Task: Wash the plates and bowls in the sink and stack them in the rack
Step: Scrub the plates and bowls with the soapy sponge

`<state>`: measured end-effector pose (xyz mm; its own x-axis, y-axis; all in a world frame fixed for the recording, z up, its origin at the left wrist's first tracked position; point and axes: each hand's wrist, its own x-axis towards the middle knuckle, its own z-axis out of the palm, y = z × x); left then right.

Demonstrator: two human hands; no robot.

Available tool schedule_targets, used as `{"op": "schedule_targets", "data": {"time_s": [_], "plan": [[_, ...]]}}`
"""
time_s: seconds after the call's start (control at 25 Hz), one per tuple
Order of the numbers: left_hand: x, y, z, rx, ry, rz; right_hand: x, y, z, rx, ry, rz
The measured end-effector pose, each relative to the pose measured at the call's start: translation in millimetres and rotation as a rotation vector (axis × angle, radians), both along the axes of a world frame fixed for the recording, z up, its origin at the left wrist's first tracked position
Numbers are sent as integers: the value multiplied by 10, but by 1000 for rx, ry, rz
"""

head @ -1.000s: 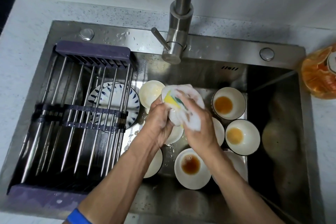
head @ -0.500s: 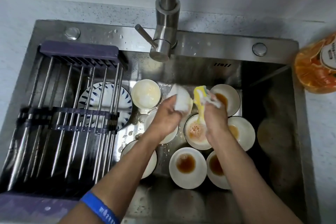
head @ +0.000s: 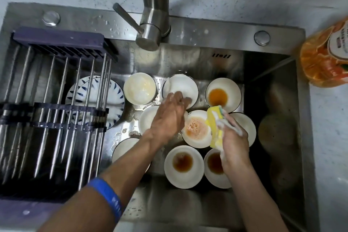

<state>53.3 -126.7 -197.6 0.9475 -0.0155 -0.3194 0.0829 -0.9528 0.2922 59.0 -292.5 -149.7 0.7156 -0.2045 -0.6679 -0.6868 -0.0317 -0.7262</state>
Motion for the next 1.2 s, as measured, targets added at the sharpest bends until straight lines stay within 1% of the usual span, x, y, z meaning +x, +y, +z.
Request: {"op": "schedule_targets", "data": {"time_s": [0.08,0.12,0.16,0.24,0.32,0.36,0.44,0.48,0.6,0.64,0.72,0.76,0.8,0.88,0.92,0.96,1.04,1.08,1.16,1.2], "plan": [[-214,-128,116,-266,28,195,-9,-44,7,-24,6,-6],[-279,-219,145,-331,87,284,-29,-54,13,-19,12,-11],[-285,-306,144,-333,127,339,-51,-62,28,-10,16,-19],[-176,-400,75,-225,137,404,-81,-88,35,-6,16,-25],[-76,-415,14,-118,143,422,-106,-135,34,-23,32,-20],[-63,-404,-26,-87,177,413,-111,-160,41,-27,40,-28],[-94,-385,-96,-120,277,417,-116,-214,39,-18,55,-59],[-114,-369,-131,-202,333,446,-123,-222,38,-15,69,-63],[-89,-318,-171,-530,499,603,-153,-231,9,14,106,-50],[-68,-293,-164,-606,539,646,-160,-244,0,19,110,-50],[-66,-247,-103,-710,557,700,-157,-296,-18,36,109,-56],[-91,-228,-53,-731,530,696,-148,-327,-28,52,109,-66],[-145,-215,2,-712,461,663,-147,-354,-31,64,110,-81],[-284,-185,80,-583,256,516,-140,-382,-35,77,105,-111],[-363,-191,90,-508,146,399,-136,-383,-30,76,103,-117],[-429,-187,66,-393,33,235,-145,-369,-18,68,102,-117],[-470,-144,-74,-87,-205,-82,-190,-337,-8,63,99,-120],[-466,-118,-112,-4,-289,-198,-225,-332,-16,60,108,-131],[-441,-74,-145,40,-368,-359,-267,-346,-29,54,119,-162],[-422,-69,-120,39,-387,-377,-277,-369,-29,62,121,-174]]}}
